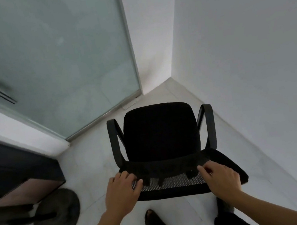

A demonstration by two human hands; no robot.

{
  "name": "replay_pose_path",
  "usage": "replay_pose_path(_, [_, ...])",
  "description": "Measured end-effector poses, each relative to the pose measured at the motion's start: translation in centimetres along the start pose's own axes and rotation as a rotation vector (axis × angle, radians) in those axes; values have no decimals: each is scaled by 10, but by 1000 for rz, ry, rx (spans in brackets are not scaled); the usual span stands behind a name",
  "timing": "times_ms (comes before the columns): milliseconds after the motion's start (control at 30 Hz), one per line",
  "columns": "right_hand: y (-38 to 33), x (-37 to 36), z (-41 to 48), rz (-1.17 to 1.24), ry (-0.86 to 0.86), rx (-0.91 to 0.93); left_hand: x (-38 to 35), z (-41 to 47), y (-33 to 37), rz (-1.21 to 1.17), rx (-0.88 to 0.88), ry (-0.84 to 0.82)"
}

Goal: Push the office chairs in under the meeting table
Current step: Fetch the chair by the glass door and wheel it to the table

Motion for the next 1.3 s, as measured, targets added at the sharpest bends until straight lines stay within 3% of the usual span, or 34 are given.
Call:
replay_pose_path(300, [40, 55, 71, -146, -62, 379, -25, -18, 81, -171, 336, 146])
replay_pose_path(533, [34, 90, 133, -344, -47, 610, -40, -18, 138, -250, 595, 138])
replay_pose_path(967, [-79, 108, 236, -652, -95, 1003, -36, 10, 174, -443, 1027, 359])
replay_pose_path(1300, [-183, 101, 280, -726, -215, 1282, -17, 43, 181, -560, 1321, 498])
Point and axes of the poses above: each hand's wrist, its own z-axis towards the middle knuckle, its own x-axis out of the back of the hand, y = z × x, the point moved 6 cm from there along z, towards the middle knuckle, and after that the axes turned 13 degrees about -y, right-handed, at the moved point
